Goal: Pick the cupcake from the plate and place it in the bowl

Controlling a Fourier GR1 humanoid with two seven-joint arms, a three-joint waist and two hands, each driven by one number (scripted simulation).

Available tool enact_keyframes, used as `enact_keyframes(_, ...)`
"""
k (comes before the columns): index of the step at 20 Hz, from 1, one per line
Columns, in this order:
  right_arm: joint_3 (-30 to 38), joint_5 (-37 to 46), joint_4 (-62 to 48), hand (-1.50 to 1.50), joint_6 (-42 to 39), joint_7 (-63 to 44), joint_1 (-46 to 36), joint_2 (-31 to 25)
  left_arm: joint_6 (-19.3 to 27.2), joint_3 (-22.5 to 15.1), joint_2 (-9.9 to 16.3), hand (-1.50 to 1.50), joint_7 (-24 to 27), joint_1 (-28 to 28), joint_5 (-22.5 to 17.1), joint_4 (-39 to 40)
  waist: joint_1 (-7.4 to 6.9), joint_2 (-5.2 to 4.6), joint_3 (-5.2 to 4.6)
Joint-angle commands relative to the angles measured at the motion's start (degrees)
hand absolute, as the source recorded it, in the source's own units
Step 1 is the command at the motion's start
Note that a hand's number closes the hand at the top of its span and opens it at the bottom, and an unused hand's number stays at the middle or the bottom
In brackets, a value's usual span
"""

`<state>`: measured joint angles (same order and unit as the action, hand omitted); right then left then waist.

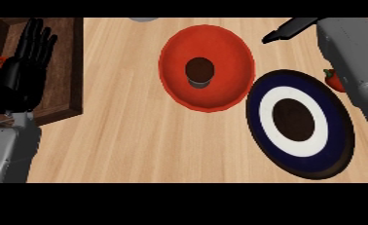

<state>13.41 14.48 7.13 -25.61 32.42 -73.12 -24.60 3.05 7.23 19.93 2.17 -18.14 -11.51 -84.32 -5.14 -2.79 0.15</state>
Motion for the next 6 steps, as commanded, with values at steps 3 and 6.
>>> enact_keyframes(3, 2.0, -1.5, -1.0, -1.5, -7.2, 2.1, 1.3, -7.7, -0.4, -0.6, -0.5, 0.0, 0.3, -1.0, 0.1, -0.1, -1.16, -0.85, 0.16)
enact_keyframes(6, 2.0, -1.4, -1.0, -1.5, -7.7, 3.1, 2.9, -9.0, -0.7, -0.3, -0.6, 0.0, 1.5, -1.4, -0.1, 0.2, -1.87, -1.33, 0.2)
